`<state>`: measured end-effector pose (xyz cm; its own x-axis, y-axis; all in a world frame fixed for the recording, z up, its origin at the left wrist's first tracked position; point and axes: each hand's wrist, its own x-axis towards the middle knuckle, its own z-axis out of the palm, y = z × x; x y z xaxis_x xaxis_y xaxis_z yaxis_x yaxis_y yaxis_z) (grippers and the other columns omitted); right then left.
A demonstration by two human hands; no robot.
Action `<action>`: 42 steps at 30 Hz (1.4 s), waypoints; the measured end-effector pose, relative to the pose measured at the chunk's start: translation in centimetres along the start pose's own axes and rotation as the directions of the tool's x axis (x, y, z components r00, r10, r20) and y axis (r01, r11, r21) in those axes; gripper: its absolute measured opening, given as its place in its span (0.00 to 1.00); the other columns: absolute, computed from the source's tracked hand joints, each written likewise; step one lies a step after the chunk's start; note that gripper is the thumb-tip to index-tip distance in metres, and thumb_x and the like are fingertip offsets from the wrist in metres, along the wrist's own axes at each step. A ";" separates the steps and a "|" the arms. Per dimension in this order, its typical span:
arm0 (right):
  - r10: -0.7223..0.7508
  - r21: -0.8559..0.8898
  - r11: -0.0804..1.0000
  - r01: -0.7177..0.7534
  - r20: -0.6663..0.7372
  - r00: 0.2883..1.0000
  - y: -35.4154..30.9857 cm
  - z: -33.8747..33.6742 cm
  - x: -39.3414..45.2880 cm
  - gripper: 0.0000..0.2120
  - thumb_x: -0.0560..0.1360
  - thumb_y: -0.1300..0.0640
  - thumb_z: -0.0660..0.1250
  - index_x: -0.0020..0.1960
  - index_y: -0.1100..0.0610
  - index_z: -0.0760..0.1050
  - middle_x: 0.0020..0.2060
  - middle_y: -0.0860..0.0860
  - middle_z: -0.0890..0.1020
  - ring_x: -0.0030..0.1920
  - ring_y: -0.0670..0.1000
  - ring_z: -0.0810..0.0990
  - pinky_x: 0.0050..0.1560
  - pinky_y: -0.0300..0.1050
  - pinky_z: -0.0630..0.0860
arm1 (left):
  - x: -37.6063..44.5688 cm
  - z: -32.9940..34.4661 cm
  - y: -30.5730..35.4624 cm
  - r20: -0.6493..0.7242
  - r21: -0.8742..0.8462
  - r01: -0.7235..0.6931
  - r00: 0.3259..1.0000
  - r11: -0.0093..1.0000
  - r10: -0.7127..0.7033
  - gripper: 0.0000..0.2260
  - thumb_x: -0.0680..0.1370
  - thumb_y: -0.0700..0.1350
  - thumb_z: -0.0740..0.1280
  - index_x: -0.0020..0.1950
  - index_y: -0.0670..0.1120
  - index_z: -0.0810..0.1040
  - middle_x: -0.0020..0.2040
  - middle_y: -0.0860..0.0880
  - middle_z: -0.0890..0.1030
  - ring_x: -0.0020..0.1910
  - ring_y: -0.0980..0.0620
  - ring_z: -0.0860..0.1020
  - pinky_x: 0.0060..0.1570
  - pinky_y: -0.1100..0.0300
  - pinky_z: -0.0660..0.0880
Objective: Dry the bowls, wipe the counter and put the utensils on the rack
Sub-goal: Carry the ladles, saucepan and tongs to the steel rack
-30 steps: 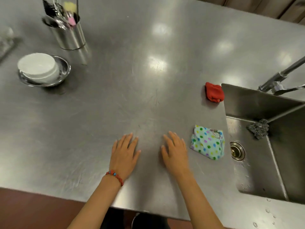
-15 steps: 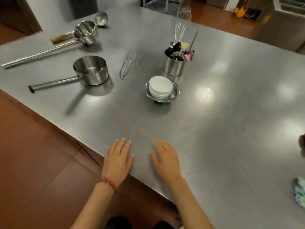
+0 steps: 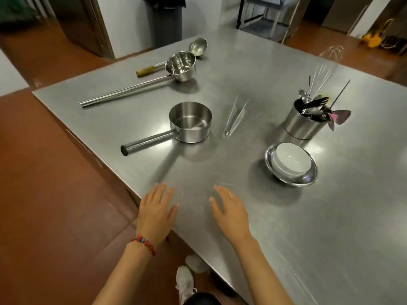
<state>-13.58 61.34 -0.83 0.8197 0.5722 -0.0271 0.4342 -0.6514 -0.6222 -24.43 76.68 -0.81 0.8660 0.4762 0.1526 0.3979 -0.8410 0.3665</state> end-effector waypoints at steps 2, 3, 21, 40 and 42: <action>0.006 0.008 1.000 -0.006 0.011 1.000 -0.8 0.6 2.5 0.21 0.78 0.50 0.59 0.69 0.53 0.66 0.69 0.52 0.70 0.70 0.51 0.66 0.69 0.43 0.59 | 2.5 -0.5 -1.0 0.001 0.026 -0.027 1.000 0.999 0.027 0.21 0.71 0.48 0.56 0.54 0.37 0.79 0.54 0.35 0.80 0.53 0.34 0.78 0.49 0.38 0.75; 0.011 0.010 1.000 -0.011 0.020 1.000 -1.2 0.8 3.6 0.21 0.78 0.51 0.59 0.69 0.54 0.66 0.69 0.52 0.70 0.69 0.51 0.66 0.69 0.43 0.60 | 3.6 -0.8 -1.5 0.008 0.030 -0.035 0.999 0.999 0.034 0.21 0.71 0.48 0.56 0.54 0.38 0.79 0.54 0.36 0.80 0.54 0.34 0.78 0.49 0.38 0.75; 0.432 0.362 0.859 -0.363 -0.130 0.893 -13.2 10.4 15.9 0.16 0.77 0.51 0.62 0.61 0.56 0.74 0.58 0.54 0.80 0.59 0.53 0.77 0.60 0.44 0.71 | 20.5 -6.0 -16.7 0.091 -0.145 -0.238 0.963 0.960 0.252 0.23 0.77 0.54 0.56 0.65 0.42 0.71 0.67 0.39 0.72 0.68 0.39 0.66 0.67 0.43 0.60; 0.727 0.879 0.158 -0.451 0.206 0.655 -23.9 16.4 21.3 0.15 0.73 0.50 0.68 0.44 0.63 0.78 0.37 0.58 0.82 0.38 0.55 0.81 0.40 0.48 0.78 | 24.5 -6.4 -22.5 0.172 -0.391 -0.221 0.936 0.893 0.307 0.17 0.78 0.43 0.61 0.66 0.41 0.69 0.67 0.39 0.71 0.67 0.41 0.67 0.67 0.47 0.64; 0.729 0.888 0.128 -0.441 0.217 0.649 -23.8 16.4 21.3 0.12 0.73 0.53 0.68 0.42 0.62 0.76 0.35 0.58 0.81 0.36 0.55 0.80 0.38 0.47 0.78 | 24.5 -6.2 -23.0 0.167 -0.369 -0.219 0.941 0.903 0.296 0.17 0.78 0.42 0.62 0.66 0.40 0.70 0.66 0.39 0.72 0.66 0.41 0.68 0.65 0.48 0.63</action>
<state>-12.53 97.17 0.59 0.7673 0.0043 -0.6412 -0.6379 0.1069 -0.7627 -14.22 109.28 0.16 0.9827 0.1564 0.0988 0.0584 -0.7693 0.6362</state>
